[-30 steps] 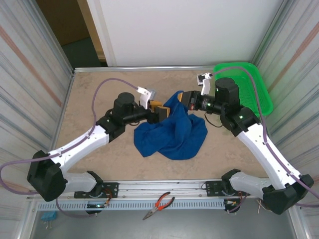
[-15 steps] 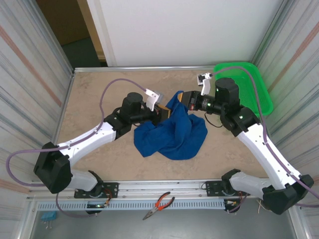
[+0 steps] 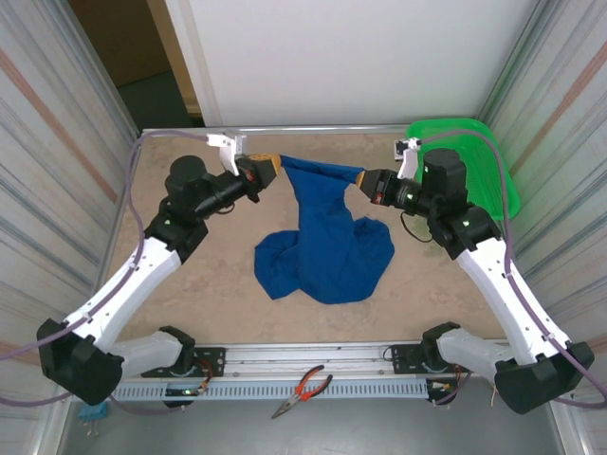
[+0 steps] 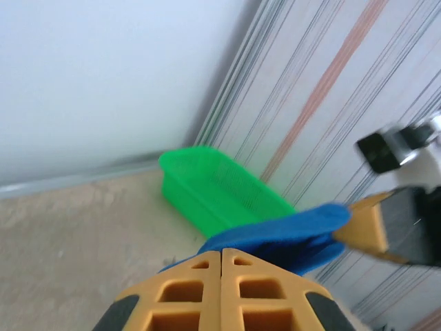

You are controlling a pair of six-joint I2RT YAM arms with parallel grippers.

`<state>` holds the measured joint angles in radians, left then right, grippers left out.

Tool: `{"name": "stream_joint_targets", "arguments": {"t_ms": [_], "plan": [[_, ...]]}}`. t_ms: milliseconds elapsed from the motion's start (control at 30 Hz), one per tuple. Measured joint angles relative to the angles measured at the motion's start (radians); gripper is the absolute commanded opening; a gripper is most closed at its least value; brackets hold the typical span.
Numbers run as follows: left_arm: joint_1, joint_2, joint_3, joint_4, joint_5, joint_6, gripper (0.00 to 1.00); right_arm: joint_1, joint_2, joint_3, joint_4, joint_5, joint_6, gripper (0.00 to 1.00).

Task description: Fold the inside-out t-shirt

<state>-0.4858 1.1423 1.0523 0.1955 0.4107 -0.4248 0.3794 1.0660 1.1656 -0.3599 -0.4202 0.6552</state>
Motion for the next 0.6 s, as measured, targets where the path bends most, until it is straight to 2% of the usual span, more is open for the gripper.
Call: {"name": "stream_joint_targets", "arguments": {"t_ms": [167, 200, 267, 300, 333, 467, 600], "plan": [[-0.001, 0.002, 0.043, 0.006, 0.041, -0.023, 0.0, 0.0, 0.003, 0.011, -0.001, -0.001, 0.0, 0.0], [-0.001, 0.007, 0.053, 0.006, 0.05, -0.027, 0.0, 0.0, 0.007, 0.024, -0.004, -0.004, -0.001, 0.04], [-0.001, 0.02, 0.078, 0.005, 0.067, -0.036, 0.0, 0.008, 0.019, 0.066, -0.022, -0.003, -0.013, 0.57], [-0.001, 0.029, 0.095, 0.003, 0.073, -0.042, 0.0, 0.016, 0.022, 0.09, -0.037, 0.004, -0.029, 0.71], [-0.004, 0.036, 0.107, 0.002, 0.08, -0.044, 0.0, 0.028, 0.022, 0.11, -0.051, 0.017, -0.044, 0.77], [-0.035, 0.066, 0.154, 0.0, 0.095, -0.045, 0.0, 0.109, 0.006, 0.162, -0.091, 0.079, -0.129, 0.89], [-0.074, 0.098, 0.188, -0.011, 0.114, -0.045, 0.0, 0.166, 0.001, 0.166, -0.114, 0.117, -0.202, 0.94]]}}
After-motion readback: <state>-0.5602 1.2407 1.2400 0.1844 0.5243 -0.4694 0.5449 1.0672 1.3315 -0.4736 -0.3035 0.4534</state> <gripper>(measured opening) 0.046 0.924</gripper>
